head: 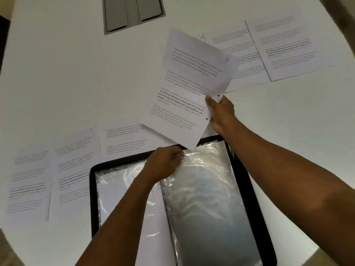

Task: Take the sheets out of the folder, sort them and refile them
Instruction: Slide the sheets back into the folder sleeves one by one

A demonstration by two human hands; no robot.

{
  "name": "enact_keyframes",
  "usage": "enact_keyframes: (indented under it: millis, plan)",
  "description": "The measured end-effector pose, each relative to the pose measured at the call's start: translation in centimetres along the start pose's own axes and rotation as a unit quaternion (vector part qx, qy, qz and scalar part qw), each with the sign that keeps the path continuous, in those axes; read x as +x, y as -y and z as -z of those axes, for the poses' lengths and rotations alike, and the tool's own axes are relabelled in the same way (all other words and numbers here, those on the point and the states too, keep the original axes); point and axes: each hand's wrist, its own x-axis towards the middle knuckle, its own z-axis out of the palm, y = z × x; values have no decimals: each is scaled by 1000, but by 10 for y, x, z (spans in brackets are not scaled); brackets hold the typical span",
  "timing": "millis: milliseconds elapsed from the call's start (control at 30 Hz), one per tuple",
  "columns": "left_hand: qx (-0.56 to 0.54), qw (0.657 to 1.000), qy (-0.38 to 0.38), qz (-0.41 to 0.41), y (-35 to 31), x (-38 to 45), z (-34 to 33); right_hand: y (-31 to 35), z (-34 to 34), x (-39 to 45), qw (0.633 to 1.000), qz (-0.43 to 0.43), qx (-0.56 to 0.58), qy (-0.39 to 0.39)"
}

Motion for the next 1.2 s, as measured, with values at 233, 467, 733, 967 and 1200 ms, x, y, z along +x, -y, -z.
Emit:
enact_keyframes:
  millis: [233,467,733,967,1200]
  plan:
    - [-7,999,-38,-24,3,-1,-2,-8,24,8,996,-2,-85,41]
    - [-22,999,-10,-38,2,4,-5,0,32,17,999,-16,27,20]
    - [-32,998,-4,-57,-8,7,-19,-20,15,13,996,-53,74,19]
    - [-26,998,-46,-42,-1,8,-17,-13,31,12,997,-57,24,53]
    - [41,999,4,2,18,2,6,8,51,21,994,-32,-55,89]
